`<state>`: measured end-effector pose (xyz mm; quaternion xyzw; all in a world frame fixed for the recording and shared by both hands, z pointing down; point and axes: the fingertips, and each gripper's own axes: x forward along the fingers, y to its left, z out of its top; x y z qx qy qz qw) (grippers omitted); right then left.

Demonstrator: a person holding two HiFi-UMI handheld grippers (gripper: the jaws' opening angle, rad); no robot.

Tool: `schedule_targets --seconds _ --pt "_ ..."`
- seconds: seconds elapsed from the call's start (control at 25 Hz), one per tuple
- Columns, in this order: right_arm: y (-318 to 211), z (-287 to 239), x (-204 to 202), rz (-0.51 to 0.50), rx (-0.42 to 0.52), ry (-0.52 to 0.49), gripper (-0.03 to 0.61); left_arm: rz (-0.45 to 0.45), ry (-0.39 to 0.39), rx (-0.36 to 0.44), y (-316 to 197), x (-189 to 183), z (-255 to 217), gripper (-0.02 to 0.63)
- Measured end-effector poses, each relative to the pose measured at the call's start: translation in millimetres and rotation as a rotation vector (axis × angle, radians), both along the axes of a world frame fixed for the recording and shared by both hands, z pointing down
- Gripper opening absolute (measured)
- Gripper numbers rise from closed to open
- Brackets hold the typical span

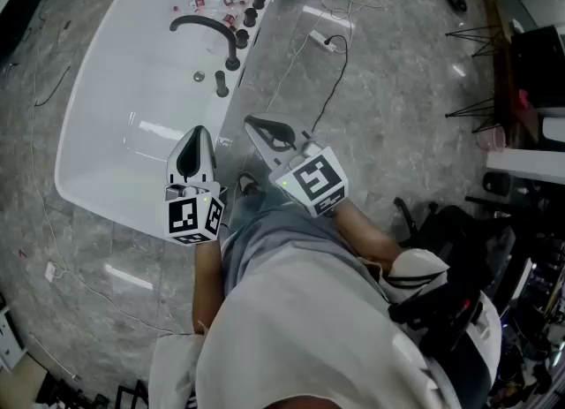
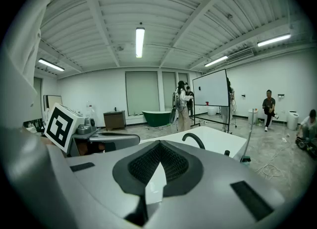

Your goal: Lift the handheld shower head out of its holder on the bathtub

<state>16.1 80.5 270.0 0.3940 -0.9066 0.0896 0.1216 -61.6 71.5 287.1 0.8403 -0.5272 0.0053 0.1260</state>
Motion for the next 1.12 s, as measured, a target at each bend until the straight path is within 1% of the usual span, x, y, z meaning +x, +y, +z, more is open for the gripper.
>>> schedule_targets --seconds 0.16,0.48,0.64,0.72,0.84,0.96,1.12 --pt "0 0 -3 -0.004 -0.001 0.002 0.017 0.004 0.006 -0.016 0 -1 4 0.018" --pt "5 1 -4 -0.010 -0.002 0.000 0.017 0.006 0.012 -0.018 4 0 5 0.018" --pt "0 7 2 0.010 -0.020 -0.043 0.017 0.010 0.018 -0.018 2 2 10 0.018" --pt "-5 17 5 0.019 -0.035 -0.073 0.018 0.009 0.008 -0.021 -2 5 20 0.018" --pt "-15 34 8 0.014 -0.028 -0.085 0.018 0.006 -0.027 -0.023 -11 10 40 0.018" --pt "-36 56 5 0.003 -0.030 -0.082 0.018 0.011 -0.042 -0.026 -31 13 59 0.018" --pt "-100 98 -6 0.023 -0.032 -0.073 0.020 -0.004 -0.052 -0.022 -90 6 90 0.018"
